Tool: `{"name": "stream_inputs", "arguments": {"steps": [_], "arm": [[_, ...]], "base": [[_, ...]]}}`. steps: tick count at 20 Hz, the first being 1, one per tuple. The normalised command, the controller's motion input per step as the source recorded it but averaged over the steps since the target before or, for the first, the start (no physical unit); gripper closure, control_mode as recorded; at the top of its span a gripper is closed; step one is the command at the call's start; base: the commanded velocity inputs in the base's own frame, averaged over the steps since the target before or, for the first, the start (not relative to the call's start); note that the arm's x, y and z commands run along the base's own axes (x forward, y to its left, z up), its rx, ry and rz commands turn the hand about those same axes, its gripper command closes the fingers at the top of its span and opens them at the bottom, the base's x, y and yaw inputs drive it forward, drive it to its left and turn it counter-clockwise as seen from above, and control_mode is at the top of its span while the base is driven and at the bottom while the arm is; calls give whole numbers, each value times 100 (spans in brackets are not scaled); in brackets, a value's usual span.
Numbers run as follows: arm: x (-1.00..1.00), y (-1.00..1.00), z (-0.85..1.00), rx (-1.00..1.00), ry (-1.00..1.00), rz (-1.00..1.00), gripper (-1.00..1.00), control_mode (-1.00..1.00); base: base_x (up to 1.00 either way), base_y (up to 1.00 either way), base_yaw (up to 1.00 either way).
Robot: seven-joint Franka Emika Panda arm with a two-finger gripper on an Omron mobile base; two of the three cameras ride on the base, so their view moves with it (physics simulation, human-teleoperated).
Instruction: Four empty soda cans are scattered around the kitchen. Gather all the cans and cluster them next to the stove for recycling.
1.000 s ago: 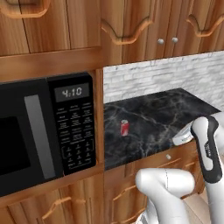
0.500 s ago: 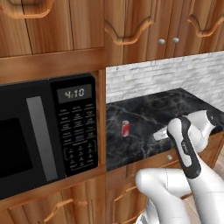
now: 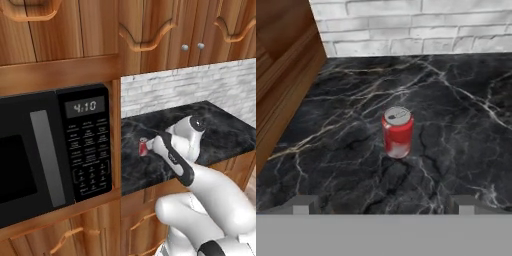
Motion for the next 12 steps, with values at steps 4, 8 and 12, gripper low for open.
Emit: {"name": "stream_inputs", "arguments": {"steps": [4, 8, 12], "arm": [[21, 10, 19, -3, 14, -2, -100, -100], [10, 1, -7, -3, 2, 0, -100, -100], [26, 10, -24, -6, 4, 0, -100, -100]], "base": [[0, 0, 0], [0, 0, 0], [0, 0, 0]]}}
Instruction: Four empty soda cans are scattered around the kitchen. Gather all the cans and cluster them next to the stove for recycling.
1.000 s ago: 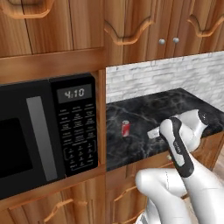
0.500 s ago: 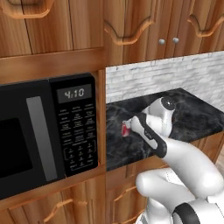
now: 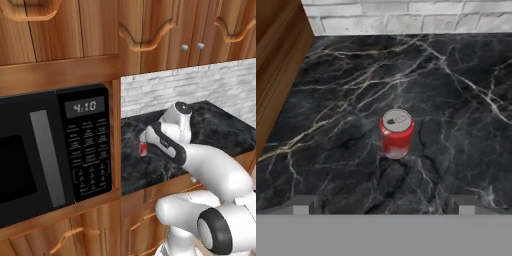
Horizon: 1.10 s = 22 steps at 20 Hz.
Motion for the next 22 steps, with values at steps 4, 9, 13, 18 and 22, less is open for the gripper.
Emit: {"name": "stream_inputs", "arguments": {"steps": [4, 9, 13, 18, 22], "arm": [[37, 12, -21, -5, 3, -1, -100, -100], [62, 9, -19, -2, 3, 0, -100, -100], [69, 9, -25, -4, 5, 0, -100, -100], [37, 5, -30, -9, 7, -1, -100, -100], [20, 0, -44, -10, 7, 0, -100, -100]], "base": [[0, 0, 0], [0, 0, 0], [0, 0, 0], [0, 0, 0], [0, 0, 0]]}}
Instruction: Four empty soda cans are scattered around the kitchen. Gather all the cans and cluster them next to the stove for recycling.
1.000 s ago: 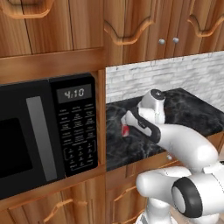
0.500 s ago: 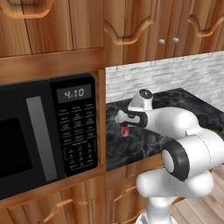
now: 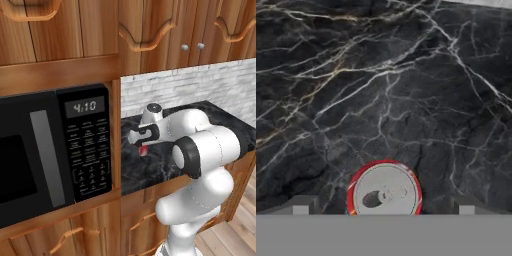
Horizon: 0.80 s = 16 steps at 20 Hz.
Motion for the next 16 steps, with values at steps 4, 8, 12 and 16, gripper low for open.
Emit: {"name": "stream_inputs", "arguments": {"steps": [4, 8, 12, 16], "arm": [[22, 0, -41, -5, 7, 0, -100, -100], [23, 0, -36, -3, 5, 0, -100, -100], [4, -1, -6, 0, -1, -1, 100, -100], [0, -10, 34, 5, 5, -11, 100, -100]], "base": [[0, 0, 0], [0, 0, 0], [0, 0, 0], [0, 0, 0]]}}
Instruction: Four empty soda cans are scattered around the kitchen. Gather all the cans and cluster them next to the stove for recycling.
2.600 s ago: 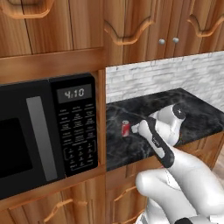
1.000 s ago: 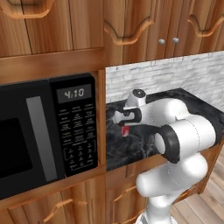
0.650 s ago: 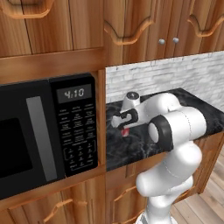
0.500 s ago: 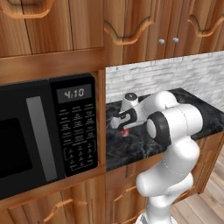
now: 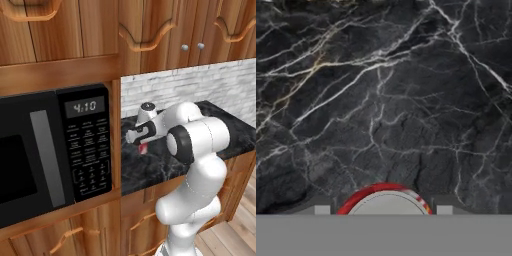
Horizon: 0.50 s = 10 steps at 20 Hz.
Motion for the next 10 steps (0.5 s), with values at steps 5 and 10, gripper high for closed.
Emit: {"name": "stream_inputs", "arguments": {"steps": [5, 10], "arm": [[-24, -31, 56, 10, 1, -10, 100, -100], [-49, -38, 49, 9, 0, -3, 100, -100]], "base": [[0, 0, 0], [0, 0, 0]]}}
